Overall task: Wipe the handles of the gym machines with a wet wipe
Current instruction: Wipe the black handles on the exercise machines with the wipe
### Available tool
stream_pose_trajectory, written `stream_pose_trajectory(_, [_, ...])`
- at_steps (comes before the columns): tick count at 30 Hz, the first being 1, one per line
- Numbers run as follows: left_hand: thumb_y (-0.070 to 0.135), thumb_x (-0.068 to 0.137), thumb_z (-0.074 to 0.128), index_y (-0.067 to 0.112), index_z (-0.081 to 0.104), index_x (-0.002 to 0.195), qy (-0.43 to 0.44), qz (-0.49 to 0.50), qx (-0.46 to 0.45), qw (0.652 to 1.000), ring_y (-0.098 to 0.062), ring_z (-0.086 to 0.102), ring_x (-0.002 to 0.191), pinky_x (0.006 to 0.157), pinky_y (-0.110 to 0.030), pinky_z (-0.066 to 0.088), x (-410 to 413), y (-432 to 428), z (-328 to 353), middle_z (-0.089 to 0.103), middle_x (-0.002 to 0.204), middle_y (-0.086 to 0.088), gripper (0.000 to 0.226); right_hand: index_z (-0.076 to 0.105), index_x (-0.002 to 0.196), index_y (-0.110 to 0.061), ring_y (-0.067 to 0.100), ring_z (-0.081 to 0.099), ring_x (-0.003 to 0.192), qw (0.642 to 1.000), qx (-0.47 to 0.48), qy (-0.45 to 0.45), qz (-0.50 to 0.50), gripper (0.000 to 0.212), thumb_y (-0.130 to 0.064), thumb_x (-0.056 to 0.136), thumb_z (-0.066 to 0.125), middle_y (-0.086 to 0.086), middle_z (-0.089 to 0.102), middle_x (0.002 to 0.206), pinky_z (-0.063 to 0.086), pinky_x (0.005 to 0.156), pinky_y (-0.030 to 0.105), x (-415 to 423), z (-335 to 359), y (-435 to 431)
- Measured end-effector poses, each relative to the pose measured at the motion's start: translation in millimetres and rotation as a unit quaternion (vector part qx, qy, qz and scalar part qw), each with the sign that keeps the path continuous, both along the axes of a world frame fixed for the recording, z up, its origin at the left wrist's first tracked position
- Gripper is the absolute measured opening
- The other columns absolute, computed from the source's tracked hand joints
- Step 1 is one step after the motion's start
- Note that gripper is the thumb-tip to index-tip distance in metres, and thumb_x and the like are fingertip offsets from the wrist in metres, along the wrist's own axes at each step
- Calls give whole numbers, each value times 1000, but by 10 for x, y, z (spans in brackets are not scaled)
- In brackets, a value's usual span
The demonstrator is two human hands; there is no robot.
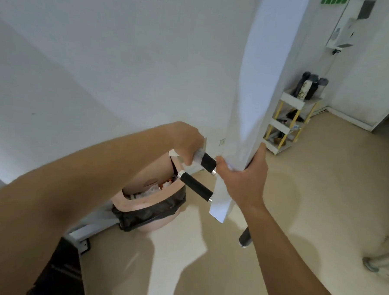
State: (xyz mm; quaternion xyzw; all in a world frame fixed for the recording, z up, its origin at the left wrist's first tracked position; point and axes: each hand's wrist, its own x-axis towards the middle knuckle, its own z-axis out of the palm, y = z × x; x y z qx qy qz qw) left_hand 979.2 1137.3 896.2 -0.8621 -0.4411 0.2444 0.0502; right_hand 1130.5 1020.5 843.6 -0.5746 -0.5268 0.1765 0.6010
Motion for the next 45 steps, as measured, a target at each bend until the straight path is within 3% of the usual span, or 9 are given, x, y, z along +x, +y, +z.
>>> stream_pose_trajectory(7, [30,88,58,24,33,63,-96,-116,93,984,-22,53,68,73,-34,49,257,-411,-327,44,62,6,36,41,89,-37,15,60,77,1000,5,7,0,49,-38,58,80,-9,58,82,54,64,36,-16,-7,-4])
stream_pose_trajectory(10, [27,85,64,20,50,74,-137,-195,119,964,-23,63,78,85,-36,47,144,-327,-465,65,79,1,19,41,89,-38,11,59,75,1000,10,5,1,50,-34,59,81,-10,57,81,52,62,30,-16,-2,-14])
stream_pose_trajectory(12, [20,78,74,17,56,76,-154,-232,162,947,-24,64,68,75,-36,49,-9,-181,-493,66,74,-1,18,43,92,-33,8,58,76,1000,12,8,1,51,-33,60,82,-11,58,82,51,62,27,-18,-7,-24])
stream_pose_trajectory(21, [28,82,71,18,56,69,34,-2,-80,996,-12,45,57,60,-27,40,247,-141,21,50,63,5,22,41,93,-35,10,59,78,1000,-2,8,-3,54,-35,58,83,-12,57,85,55,67,36,-50,10,-54])
stream_pose_trajectory(25, [34,85,69,17,55,82,-97,-38,-14,994,-14,55,72,80,-31,50,255,-310,-254,47,69,10,23,42,96,-36,10,60,81,1000,-10,5,-1,56,-36,59,84,-9,59,87,57,70,43,-37,-7,-39])
stream_pose_trajectory(29, [24,78,72,17,58,78,-204,-243,181,931,-21,63,65,66,-30,47,-9,-226,-547,61,70,3,15,42,94,-36,11,60,81,1000,-3,1,-9,56,-34,60,85,-9,59,87,57,68,43,-46,-14,-23])
stream_pose_trajectory(34, [26,83,59,18,53,81,-79,-93,94,988,-14,53,59,59,-26,40,-191,-11,-200,55,67,5,11,44,97,-27,11,57,81,1000,2,-6,-8,55,-31,60,85,-8,57,87,55,66,38,-28,-31,-3])
stream_pose_trajectory(39, [26,83,66,18,54,65,-23,-32,-44,998,-18,53,59,55,-26,39,232,-171,-24,53,59,4,23,40,94,-31,3,55,79,1000,10,-7,-11,55,-34,59,83,-15,53,82,46,61,17,-5,-56,45])
stream_pose_trajectory(45, [23,80,68,17,44,65,-138,-195,102,966,-27,61,66,69,-36,52,206,-327,-415,57,64,1,30,38,88,-33,3,55,74,1000,19,-14,-10,53,-35,60,82,-14,52,78,44,58,15,18,-64,74])
